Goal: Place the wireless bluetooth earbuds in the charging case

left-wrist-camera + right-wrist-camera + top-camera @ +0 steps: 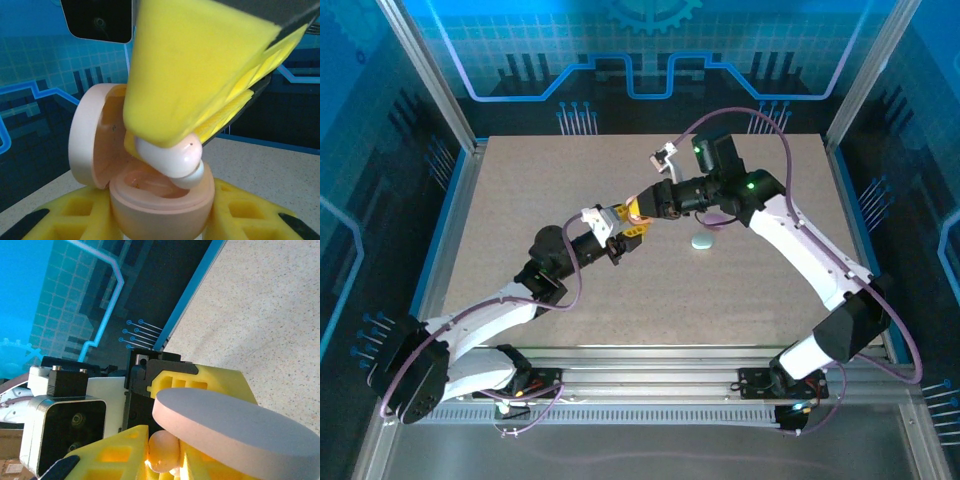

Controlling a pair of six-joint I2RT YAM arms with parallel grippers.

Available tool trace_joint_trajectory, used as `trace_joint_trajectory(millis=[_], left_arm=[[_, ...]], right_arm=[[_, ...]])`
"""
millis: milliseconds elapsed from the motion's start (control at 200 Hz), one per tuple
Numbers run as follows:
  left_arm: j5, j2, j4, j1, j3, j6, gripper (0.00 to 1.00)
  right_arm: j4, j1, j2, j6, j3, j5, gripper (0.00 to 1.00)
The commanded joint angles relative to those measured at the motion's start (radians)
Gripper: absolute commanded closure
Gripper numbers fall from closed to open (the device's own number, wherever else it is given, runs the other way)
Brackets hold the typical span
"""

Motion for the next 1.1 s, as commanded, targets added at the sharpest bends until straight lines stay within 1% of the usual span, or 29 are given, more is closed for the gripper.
trace_joint_trajectory(millis=[0, 155, 275, 460, 665, 835, 956, 1096], left_arm=[[0.021, 0.004, 0.064, -0.011, 0.023, -0.003, 0.69], [0.017, 0.002, 0.07, -0.013, 0.02, -0.003, 0.69], [0.015, 0.002, 0.079, -0.013, 0.017, -0.009, 0.69], [0.014, 0.004, 0.085, -0.013, 0.017, -0.015, 0.69], [0.024, 0.008, 0.087, -0.013, 0.015, -0.019, 0.69], [0.026, 0.01, 0.101, -0.012, 0.01, -0.035, 0.69], [0.016, 0.013, 0.126, -0.012, 0.003, -0.049, 0.69], [0.012, 0.019, 0.143, -0.013, 0.003, -0.058, 0.69]], right_arm=[[-0.049, 0.024, 0.02, -0.034, 0.041, 0.031, 0.77], [-0.099, 0.038, 0.032, -0.066, 0.068, 0.066, 0.77], [-0.155, 0.047, 0.042, -0.095, 0.091, 0.125, 0.75], [-0.153, 0.056, 0.032, -0.096, 0.093, 0.186, 0.76], [-0.094, 0.063, 0.005, -0.079, 0.082, 0.22, 0.78], [-0.089, 0.072, -0.006, -0.092, 0.08, 0.264, 0.78], [-0.101, 0.082, -0.009, -0.107, 0.082, 0.303, 0.77], [-0.127, 0.088, -0.003, -0.12, 0.092, 0.311, 0.75]])
